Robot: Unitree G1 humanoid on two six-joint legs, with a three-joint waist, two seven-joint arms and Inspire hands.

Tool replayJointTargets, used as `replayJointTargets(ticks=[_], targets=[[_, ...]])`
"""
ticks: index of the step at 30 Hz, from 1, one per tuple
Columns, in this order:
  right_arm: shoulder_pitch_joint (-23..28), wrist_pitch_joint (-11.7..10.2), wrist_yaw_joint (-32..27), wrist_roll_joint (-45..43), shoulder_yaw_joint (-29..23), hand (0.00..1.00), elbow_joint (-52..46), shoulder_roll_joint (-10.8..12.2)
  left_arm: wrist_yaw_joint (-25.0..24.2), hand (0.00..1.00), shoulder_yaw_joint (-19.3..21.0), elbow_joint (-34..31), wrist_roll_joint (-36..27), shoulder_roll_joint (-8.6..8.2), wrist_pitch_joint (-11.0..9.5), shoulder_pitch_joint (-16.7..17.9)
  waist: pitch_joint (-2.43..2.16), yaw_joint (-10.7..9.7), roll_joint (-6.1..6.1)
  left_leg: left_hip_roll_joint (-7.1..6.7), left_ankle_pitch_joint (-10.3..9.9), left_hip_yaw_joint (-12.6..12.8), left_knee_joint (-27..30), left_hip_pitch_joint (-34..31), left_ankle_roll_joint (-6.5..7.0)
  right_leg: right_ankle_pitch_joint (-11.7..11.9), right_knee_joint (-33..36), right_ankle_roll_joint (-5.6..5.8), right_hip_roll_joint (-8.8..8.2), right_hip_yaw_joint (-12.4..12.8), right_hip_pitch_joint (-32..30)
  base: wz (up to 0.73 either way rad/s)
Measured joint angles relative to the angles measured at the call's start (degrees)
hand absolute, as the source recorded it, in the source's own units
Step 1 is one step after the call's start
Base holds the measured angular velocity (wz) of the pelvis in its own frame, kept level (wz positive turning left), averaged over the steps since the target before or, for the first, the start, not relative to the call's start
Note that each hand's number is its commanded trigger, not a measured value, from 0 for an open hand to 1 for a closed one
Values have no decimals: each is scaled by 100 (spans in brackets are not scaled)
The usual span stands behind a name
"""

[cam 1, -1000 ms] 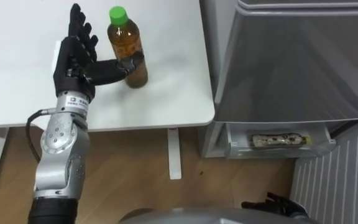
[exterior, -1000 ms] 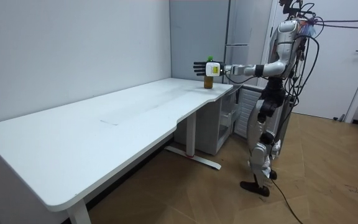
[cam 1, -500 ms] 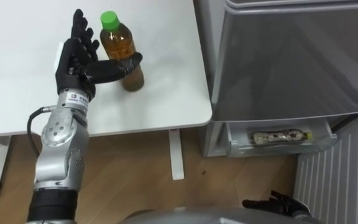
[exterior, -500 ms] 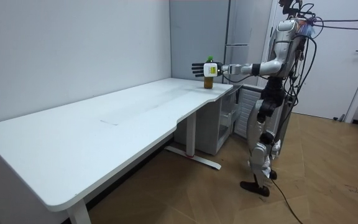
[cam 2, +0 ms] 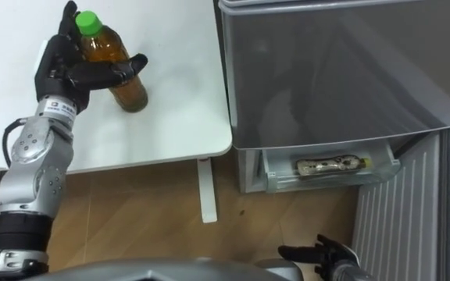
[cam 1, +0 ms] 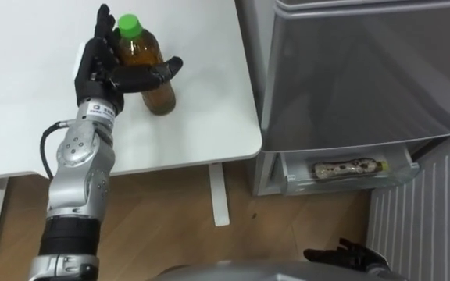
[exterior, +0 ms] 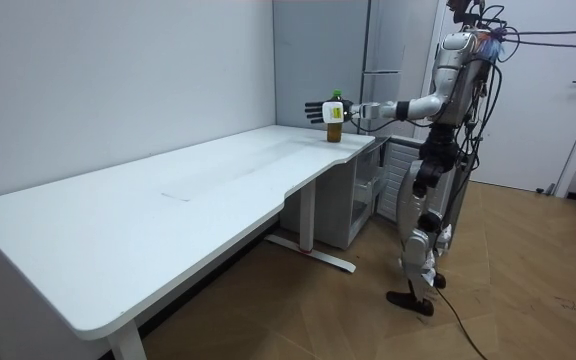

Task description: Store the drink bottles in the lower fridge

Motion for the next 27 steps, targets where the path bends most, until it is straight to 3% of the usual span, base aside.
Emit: replayJointTargets(ticks=[5,7,8,9,11,27], targets=[[-5,4,-9,0,2,0,-5,4,1,0,-4,37,0,0,9,0,1,-7,-1,4,0,34,0,21,0,0,6,0,0,39,0,-4],[-18,12,-18,-1,2,0,-1,4,0,50,-2,92,3,1,10,-18,0,-6,-1,5,0,51,5,21,0,0,12,0,0,41,0,0],[-29,44,-43,-2,3,0,-1,5,1,59,-2,134,3,2,21,-27,0,-7,-1,5,0,57,8,21,1,0,13,0,1,40,-3,0],[-34,66,-65,-2,2,0,-2,7,1,76,-2,142,3,2,40,-27,0,-6,-1,5,0,57,9,20,1,0,14,0,1,41,-5,0],[-42,121,-113,-2,2,0,-5,12,2,99,-1,178,3,2,79,-28,0,-6,-1,5,-1,58,10,17,1,0,15,0,0,41,-8,0],[-69,139,-181,0,14,0,-8,22,1,100,-16,186,1,78,325,-43,2,-10,-5,5,-1,59,8,-33,1,0,15,0,0,41,-62,0]])
